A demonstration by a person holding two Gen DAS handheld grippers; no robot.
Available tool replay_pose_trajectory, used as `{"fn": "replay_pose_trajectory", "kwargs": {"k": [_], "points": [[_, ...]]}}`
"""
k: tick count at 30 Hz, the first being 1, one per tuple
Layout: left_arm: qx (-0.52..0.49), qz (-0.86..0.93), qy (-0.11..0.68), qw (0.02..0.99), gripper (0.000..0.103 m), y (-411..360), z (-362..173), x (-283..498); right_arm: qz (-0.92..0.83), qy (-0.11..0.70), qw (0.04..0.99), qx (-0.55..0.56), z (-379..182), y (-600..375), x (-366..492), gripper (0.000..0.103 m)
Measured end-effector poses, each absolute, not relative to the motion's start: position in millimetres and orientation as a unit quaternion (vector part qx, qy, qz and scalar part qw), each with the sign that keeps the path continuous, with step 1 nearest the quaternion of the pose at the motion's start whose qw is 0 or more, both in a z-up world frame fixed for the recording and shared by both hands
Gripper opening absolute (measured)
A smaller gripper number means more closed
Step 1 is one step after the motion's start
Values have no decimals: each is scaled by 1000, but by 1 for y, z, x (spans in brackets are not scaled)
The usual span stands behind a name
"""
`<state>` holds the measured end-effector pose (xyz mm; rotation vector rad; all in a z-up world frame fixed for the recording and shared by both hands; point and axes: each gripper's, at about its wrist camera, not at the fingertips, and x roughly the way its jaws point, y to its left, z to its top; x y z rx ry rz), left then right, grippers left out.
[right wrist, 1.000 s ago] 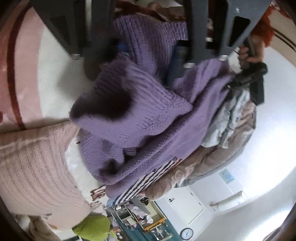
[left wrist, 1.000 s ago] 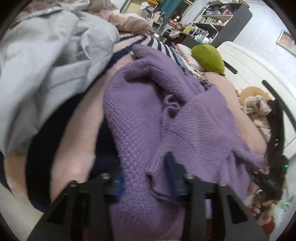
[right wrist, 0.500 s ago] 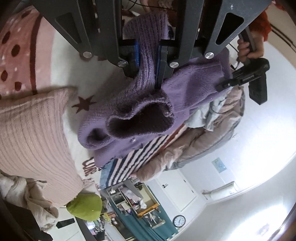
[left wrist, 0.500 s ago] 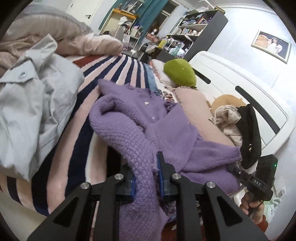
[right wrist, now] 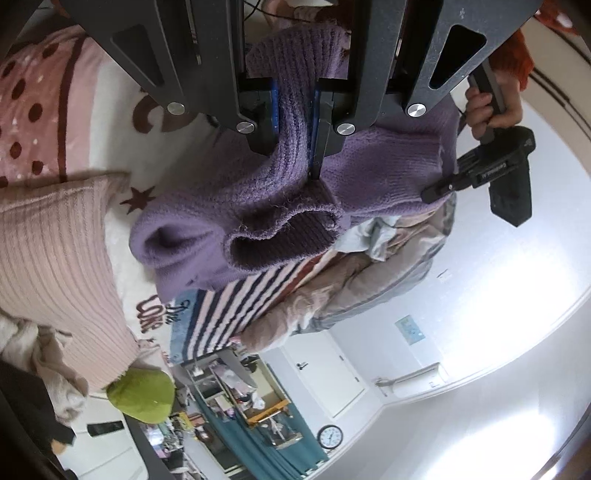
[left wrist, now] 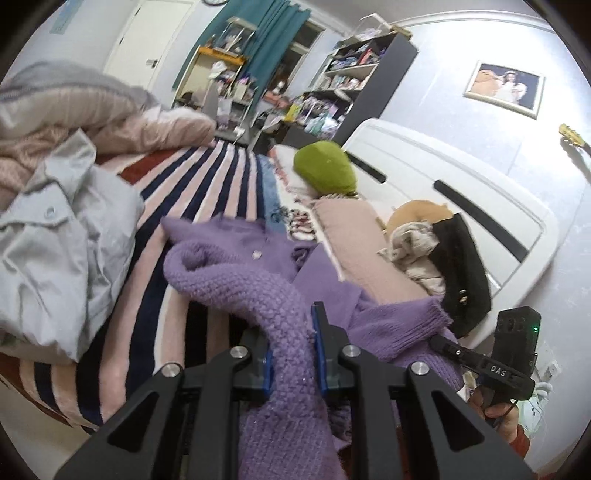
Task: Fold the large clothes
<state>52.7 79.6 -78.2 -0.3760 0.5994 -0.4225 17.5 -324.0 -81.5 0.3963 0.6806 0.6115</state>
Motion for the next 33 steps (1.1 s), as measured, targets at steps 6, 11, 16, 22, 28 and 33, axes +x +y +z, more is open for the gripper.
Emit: {"fn": "replay_pose_trajectory", "kwargs": {"k": [6,11,16,22,28,33], "points": [[-177,-209,260,926,15,87,-38,38,300,295,892,162,-35,-324,5,7],[-168,-181,272,930,15,94,-18,67,292,291,900,143,-8,-328,31,7],[-142,-142,315,927,15,101,-22,125,272,329,894,135,-14,-334,92,7],[-116,-99,383,911,16,106,-55,213,229,386,886,114,-45,-334,187,7],[-104,-59,438,891,20,113,-100,294,202,440,869,103,-88,-332,268,7],[-88,-37,501,860,23,116,-152,352,179,503,842,76,-142,-328,318,7]]}}
